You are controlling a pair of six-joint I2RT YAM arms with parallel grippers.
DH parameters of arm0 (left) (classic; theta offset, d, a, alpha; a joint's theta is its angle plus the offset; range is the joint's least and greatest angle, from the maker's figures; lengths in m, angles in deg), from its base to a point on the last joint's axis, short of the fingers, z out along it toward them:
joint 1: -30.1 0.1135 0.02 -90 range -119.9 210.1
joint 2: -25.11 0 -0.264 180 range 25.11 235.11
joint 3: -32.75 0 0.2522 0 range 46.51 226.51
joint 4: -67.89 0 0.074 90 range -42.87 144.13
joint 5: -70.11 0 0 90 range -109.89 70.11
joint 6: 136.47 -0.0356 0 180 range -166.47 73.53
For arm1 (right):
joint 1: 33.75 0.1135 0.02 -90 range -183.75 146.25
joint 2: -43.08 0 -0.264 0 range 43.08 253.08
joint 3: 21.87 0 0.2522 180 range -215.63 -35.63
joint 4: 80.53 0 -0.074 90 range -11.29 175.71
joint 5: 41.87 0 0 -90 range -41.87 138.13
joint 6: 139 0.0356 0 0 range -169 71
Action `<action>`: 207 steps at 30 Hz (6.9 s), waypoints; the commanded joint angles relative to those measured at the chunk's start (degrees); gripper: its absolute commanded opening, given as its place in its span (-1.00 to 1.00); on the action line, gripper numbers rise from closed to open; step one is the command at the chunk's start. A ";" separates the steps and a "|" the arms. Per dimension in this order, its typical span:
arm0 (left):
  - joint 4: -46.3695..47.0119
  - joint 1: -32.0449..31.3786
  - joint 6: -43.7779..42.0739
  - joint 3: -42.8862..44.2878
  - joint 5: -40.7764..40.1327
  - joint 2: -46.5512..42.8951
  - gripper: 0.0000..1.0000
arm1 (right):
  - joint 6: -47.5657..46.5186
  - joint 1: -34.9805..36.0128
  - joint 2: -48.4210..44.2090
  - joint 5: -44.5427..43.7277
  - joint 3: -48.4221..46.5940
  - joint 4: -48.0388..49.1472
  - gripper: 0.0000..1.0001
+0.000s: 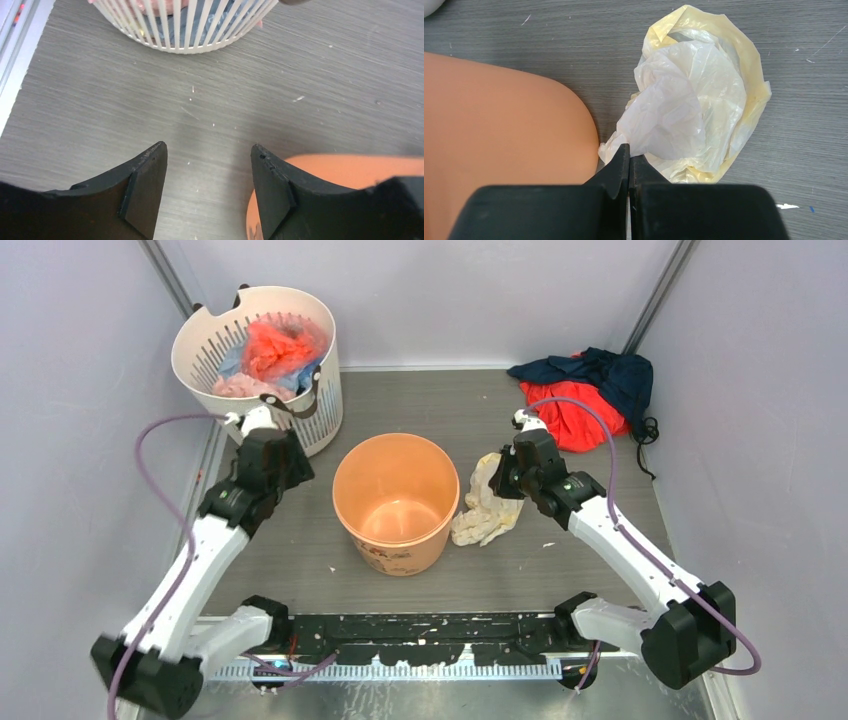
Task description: Put the trash bags into the trash bin
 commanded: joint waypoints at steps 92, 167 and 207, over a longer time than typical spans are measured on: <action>28.39 -39.14 18.79 -8.53 22.28 13.16 0.99 | -8.18 -0.80 -14.70 -20.24 -46.13 -32.31 -0.98; 26.92 -36.98 -2.16 -8.48 30.33 -18.23 -0.79 | -5.67 -0.71 -13.53 7.52 -50.23 -24.37 -0.98; 11.87 -36.89 -11.03 25.97 30.14 -14.90 -0.89 | -5.48 -0.76 -10.65 13.16 -54.33 -25.48 0.71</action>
